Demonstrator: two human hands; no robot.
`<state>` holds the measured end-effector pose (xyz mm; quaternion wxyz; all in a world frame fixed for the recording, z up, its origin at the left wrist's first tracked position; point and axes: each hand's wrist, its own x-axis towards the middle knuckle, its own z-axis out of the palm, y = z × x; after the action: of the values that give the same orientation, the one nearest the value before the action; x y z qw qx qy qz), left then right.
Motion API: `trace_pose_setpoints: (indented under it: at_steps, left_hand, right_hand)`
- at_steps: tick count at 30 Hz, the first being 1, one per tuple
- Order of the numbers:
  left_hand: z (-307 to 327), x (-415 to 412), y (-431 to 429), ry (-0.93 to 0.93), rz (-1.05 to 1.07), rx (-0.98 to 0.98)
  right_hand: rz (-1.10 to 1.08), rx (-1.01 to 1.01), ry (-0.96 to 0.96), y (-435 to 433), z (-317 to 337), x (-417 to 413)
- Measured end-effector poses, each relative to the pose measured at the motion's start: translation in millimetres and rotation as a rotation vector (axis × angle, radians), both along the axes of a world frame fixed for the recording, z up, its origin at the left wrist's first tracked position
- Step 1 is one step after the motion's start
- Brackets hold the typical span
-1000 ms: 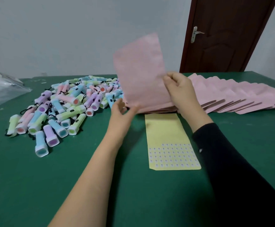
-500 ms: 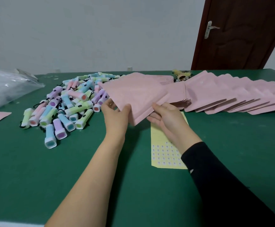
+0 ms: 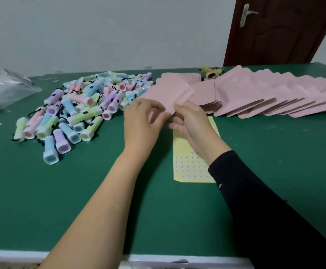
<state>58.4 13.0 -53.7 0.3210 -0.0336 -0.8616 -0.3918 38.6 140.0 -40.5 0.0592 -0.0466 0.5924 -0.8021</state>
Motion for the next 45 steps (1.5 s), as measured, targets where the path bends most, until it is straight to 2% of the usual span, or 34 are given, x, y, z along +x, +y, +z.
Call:
trace_pose_setpoints:
  at_steps: [4,11,20,29,34,37,40,45]
  left_hand:
    - [0,3,6,-0.051,-0.079,0.094]
    - [7,4,6,-0.158,-0.181,0.317]
    - [11,7,6,-0.178,-0.211,0.388]
    - [10,6,6,-0.122,-0.198,0.354]
    - [4,3,2,-0.058,-0.084,0.019]
    - [1,-1,2,-0.038,-0.071,-0.045]
    - [1,-2,3,-0.050,-0.088,0.011]
    - [5,3,11,-0.027,-0.148,0.059]
  right_hand:
    - [0.045,-0.068,0.004,1,-2,-2]
    - [0.051,-0.046,0.016,5,-3,-3]
    - [0.084,0.012,0.092,6,-3,0]
    - [0.070,-0.007,0.079,4,-4,-2]
    - [0.085,0.053,0.111,2,-5,-1]
    - [0.042,0.100,0.122,-1,-5,-1]
    - [-0.035,0.200,0.154,-5,-3,0]
    - [-0.201,0.514,0.372,-10,-3,5]
